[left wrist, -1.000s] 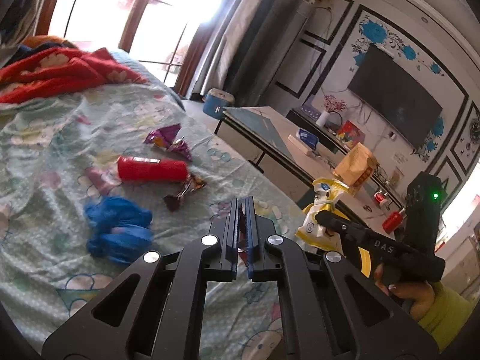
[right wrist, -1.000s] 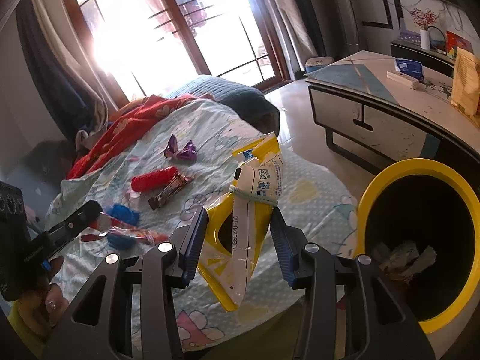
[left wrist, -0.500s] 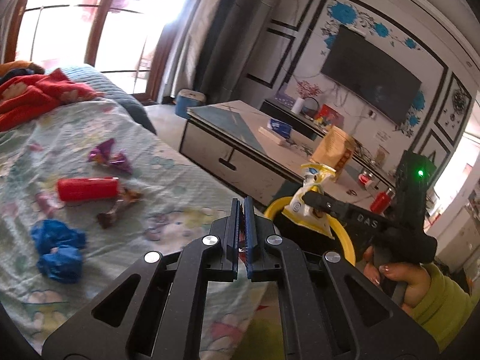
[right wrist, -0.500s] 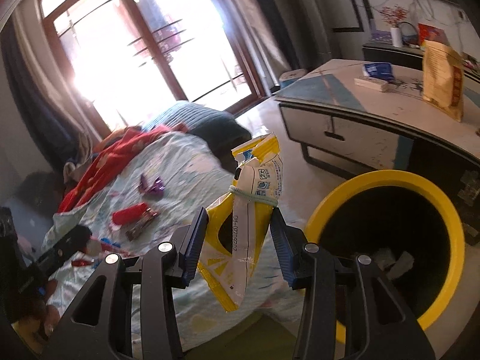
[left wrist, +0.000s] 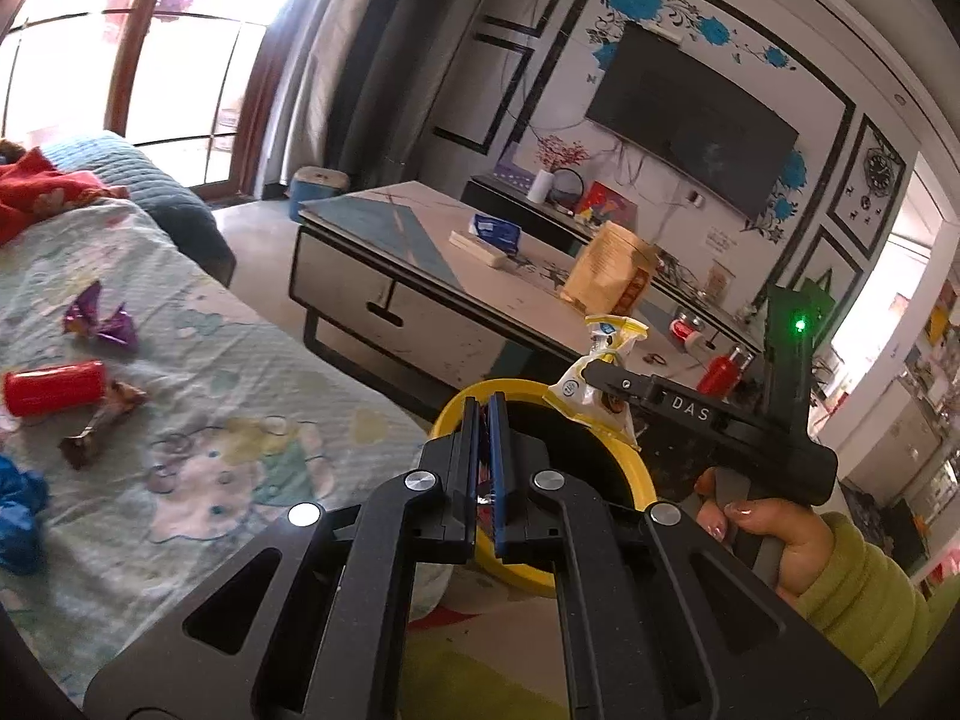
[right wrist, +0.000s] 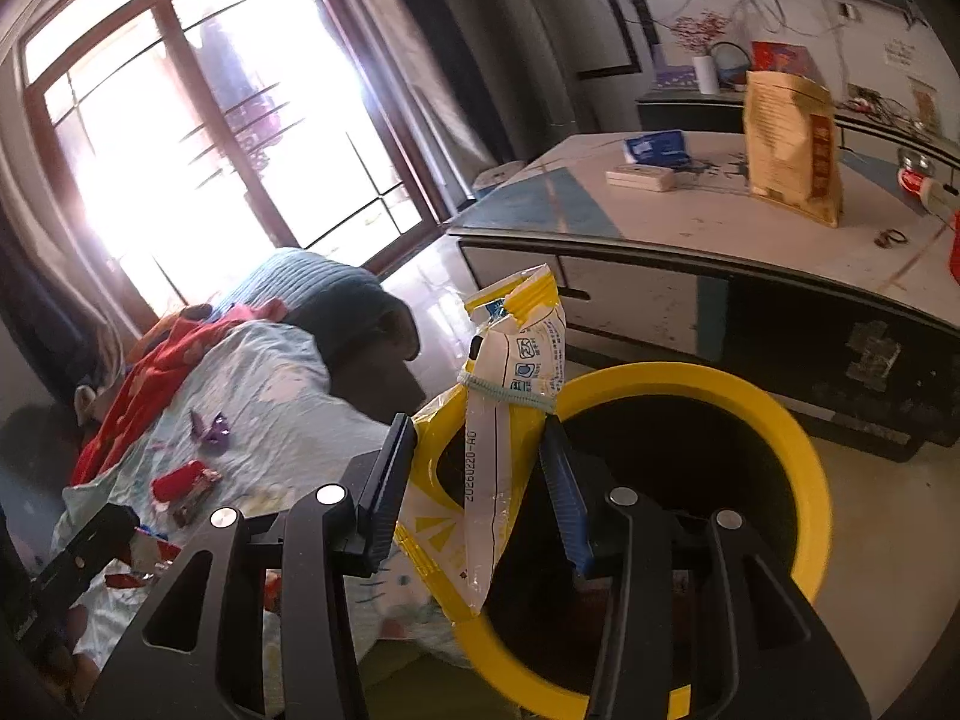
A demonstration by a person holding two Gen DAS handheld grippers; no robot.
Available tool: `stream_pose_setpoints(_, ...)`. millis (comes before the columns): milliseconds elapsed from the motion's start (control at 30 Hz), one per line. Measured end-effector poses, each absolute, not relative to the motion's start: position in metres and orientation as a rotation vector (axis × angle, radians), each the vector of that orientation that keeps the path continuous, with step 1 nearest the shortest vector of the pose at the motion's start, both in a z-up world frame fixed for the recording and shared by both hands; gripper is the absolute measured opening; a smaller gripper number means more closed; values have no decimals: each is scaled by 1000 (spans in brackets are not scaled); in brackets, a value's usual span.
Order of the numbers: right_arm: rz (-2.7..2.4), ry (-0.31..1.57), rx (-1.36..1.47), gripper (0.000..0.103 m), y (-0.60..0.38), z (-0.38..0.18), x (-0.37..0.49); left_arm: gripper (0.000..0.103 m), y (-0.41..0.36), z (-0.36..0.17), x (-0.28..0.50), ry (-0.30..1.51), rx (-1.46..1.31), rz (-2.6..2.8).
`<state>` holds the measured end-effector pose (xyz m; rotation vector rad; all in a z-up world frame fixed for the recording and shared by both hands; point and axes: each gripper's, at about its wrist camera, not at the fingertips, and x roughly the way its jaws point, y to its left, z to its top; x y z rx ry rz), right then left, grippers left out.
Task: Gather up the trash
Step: 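Carry the red wrapper and yellow snack bag over the yellow bin with both tools, then open both tools over the yellow bin to drop the items, then move both open tools back toward the blue bag and chocolate bar on the bed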
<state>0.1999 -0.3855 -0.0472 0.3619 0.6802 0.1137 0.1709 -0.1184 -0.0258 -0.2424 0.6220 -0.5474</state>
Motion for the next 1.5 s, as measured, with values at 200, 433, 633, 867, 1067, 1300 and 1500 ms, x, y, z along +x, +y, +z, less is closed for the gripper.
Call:
stream_pose_setpoints(200,89,700,374,42,-411,-56,200,1,-141,-34,179,644,-222,-578)
stream_pose_setpoints(433,61,733,380,42,-431,-69,202,1,-170,-48,189,679,-187,-618)
stream_pose_setpoints(633,39,781,392,42,-450,-83,204,1,-196,-60,197,708,-151,-664)
stream_pose_setpoints(867,42,852,420,44,-465,-103,207,1,-220,-77,207,754,-121,-697)
stream_pose_setpoints(1067,34,860,446,60,-472,-107,206,26,-233,-84,219,780,-106,-705)
stream_pose_setpoints(1300,-6,824,478,66,-481,-103,205,77,-230,-83,213,767,-119,-693)
stream_pose_setpoints(1500,-23,776,486,70,-482,-92,201,92,-223,-72,203,715,-108,-666)
